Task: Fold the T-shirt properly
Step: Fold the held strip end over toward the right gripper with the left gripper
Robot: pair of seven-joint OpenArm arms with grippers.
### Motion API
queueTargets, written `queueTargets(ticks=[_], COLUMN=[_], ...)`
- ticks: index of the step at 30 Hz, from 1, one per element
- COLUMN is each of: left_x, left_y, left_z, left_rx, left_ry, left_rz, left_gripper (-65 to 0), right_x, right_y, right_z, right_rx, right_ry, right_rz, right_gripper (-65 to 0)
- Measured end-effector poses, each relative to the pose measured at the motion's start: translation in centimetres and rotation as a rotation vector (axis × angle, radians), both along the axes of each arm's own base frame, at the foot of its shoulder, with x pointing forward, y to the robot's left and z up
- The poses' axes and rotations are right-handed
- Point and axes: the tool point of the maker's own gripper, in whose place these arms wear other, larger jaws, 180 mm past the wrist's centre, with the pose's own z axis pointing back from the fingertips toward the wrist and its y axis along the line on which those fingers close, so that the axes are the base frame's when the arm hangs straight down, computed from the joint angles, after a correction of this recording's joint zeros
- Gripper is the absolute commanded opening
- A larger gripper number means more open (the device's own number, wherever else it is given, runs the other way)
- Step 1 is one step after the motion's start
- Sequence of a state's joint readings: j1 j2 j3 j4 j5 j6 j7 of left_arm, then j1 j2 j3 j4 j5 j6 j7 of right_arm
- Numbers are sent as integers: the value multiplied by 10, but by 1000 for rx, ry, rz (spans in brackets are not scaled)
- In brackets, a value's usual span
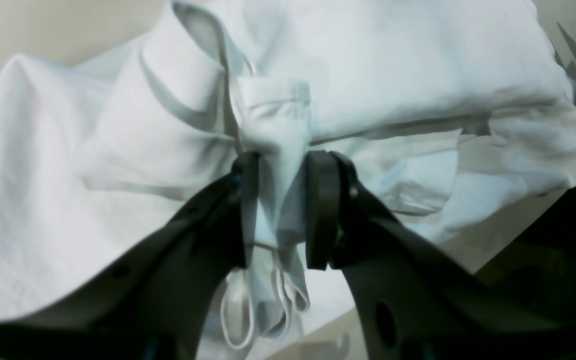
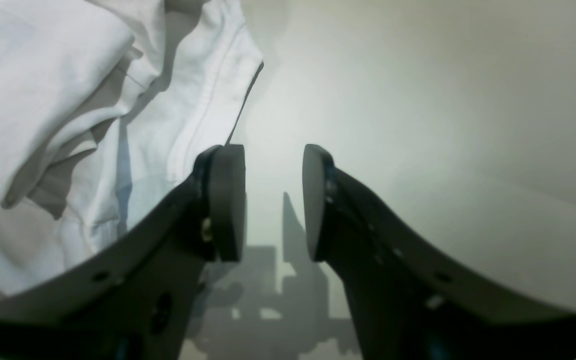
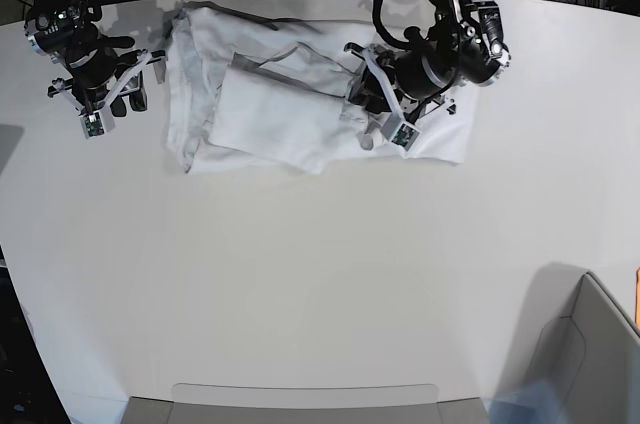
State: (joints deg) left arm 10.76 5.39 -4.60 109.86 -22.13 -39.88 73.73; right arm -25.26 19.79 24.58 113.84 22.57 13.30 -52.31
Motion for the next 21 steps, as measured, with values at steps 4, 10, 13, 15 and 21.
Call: queueTargets(ticks=[4,10,13,15,21], left_x=[0,15,6,6,17], left_y=[1,-2,-8,-8,38], left_z=[0,44,36,35,35], left_rx=[1,-55,-59,-60,-49], left_ry=[-2,-163,-117,-115,-147], left_rz=[2,27,12,12,173], left_gripper=[-478,-552,-578,-591,-630], right_x=[0,0,0,1,1], right_y=[0,0,0,0,0], right_z=[0,0,0,1,1], right_rx=[0,0,0,-1,0], right_ry=[0,-1,-1,-3,-3], right_rz=[0,0,0,0,1], right_gripper=[-451,-451,-451,-451,-451])
